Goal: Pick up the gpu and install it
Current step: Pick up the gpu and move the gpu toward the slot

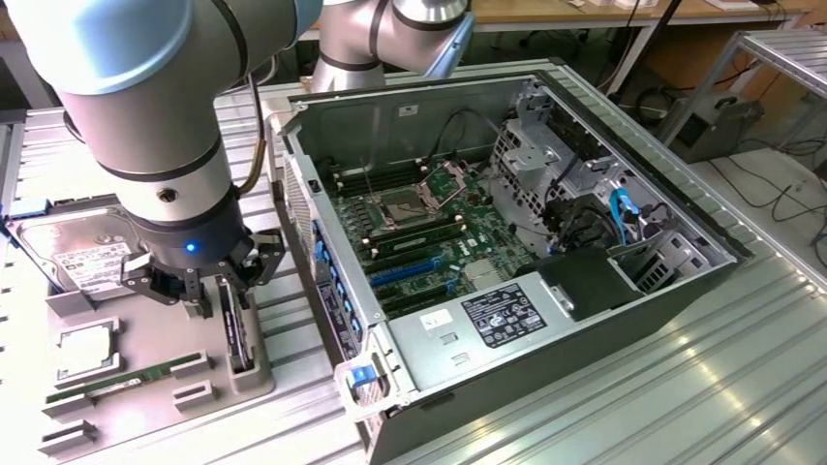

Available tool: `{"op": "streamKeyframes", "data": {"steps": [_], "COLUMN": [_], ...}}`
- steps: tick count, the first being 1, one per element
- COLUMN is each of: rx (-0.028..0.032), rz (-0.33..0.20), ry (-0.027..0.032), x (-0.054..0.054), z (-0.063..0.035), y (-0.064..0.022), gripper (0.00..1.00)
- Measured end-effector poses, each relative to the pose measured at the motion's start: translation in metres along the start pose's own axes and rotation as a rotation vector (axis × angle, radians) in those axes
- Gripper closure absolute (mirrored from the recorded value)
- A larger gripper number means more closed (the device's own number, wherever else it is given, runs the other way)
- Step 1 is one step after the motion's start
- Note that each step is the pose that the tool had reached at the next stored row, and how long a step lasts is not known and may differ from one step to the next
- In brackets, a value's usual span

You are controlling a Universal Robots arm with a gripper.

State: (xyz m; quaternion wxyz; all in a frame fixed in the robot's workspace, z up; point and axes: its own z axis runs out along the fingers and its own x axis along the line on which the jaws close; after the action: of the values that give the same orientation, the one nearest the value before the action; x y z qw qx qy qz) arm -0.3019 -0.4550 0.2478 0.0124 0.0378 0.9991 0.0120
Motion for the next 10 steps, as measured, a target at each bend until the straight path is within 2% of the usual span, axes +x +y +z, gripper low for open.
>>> {"op": "streamKeyframes", "data": {"steps": [10], "rx": [0.0], "rz": [0.0], "ry": [0.0], "x": [-0.0009], "z": [0.0001], "y": [0.0001], "gripper": [0.58]}}
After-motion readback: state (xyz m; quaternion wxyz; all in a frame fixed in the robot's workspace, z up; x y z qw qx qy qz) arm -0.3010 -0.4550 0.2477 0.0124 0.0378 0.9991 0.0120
